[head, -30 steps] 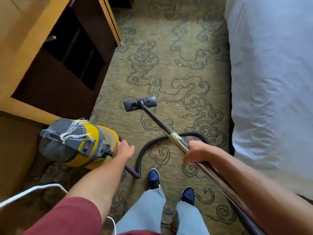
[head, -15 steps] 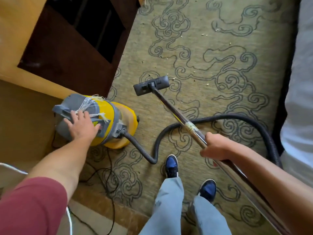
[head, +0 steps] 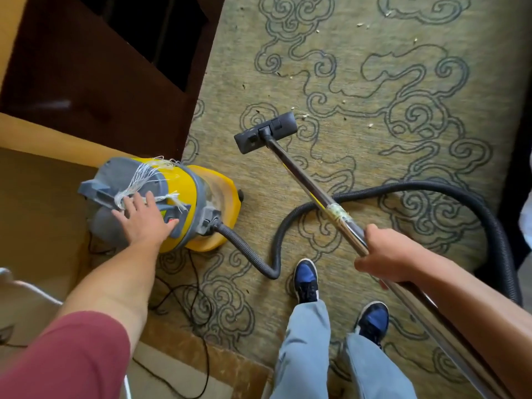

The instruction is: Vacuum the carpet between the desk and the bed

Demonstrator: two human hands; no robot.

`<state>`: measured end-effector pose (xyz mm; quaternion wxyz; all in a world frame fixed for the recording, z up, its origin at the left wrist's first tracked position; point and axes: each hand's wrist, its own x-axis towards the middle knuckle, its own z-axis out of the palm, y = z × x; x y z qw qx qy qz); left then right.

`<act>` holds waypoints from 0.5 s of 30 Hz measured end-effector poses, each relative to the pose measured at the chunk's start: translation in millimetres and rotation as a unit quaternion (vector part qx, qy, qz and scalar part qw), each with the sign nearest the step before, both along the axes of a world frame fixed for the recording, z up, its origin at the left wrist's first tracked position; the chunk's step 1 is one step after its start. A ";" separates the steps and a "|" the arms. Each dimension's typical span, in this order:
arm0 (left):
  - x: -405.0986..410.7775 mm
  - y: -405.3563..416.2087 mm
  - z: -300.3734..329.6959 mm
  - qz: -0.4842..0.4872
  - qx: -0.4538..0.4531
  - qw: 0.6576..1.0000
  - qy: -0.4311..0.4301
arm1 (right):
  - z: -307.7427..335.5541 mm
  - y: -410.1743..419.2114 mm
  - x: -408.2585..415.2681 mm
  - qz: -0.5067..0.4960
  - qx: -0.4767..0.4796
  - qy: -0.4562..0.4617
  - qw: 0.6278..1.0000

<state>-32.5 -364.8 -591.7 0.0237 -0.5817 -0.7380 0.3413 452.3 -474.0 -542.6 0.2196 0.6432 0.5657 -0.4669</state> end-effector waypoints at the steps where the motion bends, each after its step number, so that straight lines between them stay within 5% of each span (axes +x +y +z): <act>1: -0.9 1.5 -3.2 0.011 -0.004 1.000 -0.002 | -1.3 2.4 -1.6 0.001 -0.002 -0.001 1.000; 15: -4.0 -0.5 -43.0 0.019 -0.007 0.999 -0.033 | -16.8 26.3 -38.6 0.007 -0.009 -0.018 1.000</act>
